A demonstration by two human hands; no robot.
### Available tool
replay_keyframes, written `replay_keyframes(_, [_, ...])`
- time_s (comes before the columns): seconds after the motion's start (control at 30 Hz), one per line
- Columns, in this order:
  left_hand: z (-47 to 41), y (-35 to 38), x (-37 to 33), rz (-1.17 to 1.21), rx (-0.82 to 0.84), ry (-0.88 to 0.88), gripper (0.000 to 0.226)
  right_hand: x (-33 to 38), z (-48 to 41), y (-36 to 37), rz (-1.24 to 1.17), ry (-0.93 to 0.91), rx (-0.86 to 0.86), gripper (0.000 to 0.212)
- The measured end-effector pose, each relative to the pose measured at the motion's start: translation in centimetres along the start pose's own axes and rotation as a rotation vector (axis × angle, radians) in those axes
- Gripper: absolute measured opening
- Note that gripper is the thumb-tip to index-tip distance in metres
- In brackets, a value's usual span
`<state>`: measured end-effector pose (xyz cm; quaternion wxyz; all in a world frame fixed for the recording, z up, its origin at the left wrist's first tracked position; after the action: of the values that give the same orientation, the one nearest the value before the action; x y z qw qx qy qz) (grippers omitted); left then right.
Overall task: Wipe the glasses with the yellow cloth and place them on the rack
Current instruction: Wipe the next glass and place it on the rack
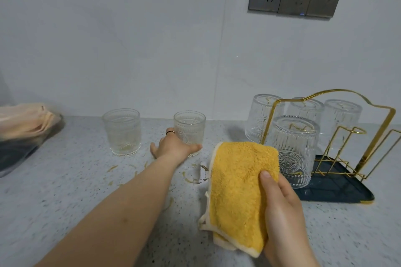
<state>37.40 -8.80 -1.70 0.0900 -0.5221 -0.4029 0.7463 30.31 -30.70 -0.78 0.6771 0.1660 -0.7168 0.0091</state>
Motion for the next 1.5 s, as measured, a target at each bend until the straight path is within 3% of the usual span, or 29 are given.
replay_keyframes(0.23, [3.0,-2.6,-0.4,0.36,-0.016,0.134,0.07,0.4,0.6,0.6,-0.005,-0.075,0.029,0.026])
replay_keyframes(0.47, [10.5,-6.4,-0.5,0.733,0.145,0.297,0.028,0.8,1.9,1.5,0.001,-0.12,0.054,0.029])
replay_keyframes(0.67, [17.8,-7.0,2.5,1.014,0.27,0.352,0.065,1.7,5.1,4.2,0.017,-0.25,0.149,0.018])
replay_keyframes(0.77, [20.0,-6.6,4.4,1.103,0.27,0.356,0.064,1.6,6.8,6.9,0.055,-0.359,0.273,0.004])
replay_keyframes(0.87, [20.2,-6.9,6.5,1.144,0.279,0.339,0.064,0.9,7.9,9.3,0.223,-0.456,0.394,0.026])
replay_keyframes(0.97, [19.5,-7.2,8.3,1.206,0.332,0.32,0.059,0.0,8.2,10.9,0.499,-0.512,0.402,0.026])
replay_keyframes(1.13, [18.8,-7.7,9.0,1.188,0.372,0.408,0.055,-0.9,8.0,13.5,0.49,-0.437,0.629,0.057])
replay_keyframes(1.27, [18.6,-8.3,9.3,1.159,0.342,0.45,0.059,-0.4,7.4,14.8,0.375,-0.385,0.575,0.046])
replay_keyframes(1.37, [18.6,-8.5,9.8,1.1,0.272,0.452,0.072,-0.5,6.6,14.9,0.153,-0.162,0.582,0.012])
replay_keyframes(1.5, [18.9,-7.9,9.6,0.996,0.261,0.432,0.062,-1.7,6.7,13.1,0.102,-0.048,0.513,0.012])
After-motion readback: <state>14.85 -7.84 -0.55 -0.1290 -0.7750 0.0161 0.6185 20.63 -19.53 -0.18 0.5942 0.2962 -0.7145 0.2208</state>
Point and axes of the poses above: each hand's wrist, its own z-axis away from the middle knuckle, its own y-axis out of the palm, x = y × z, the point moved 3 cm from there along -z, towards the middle knuckle, and after that the axes turned 14 degrees about x, right-handed, at the moved point
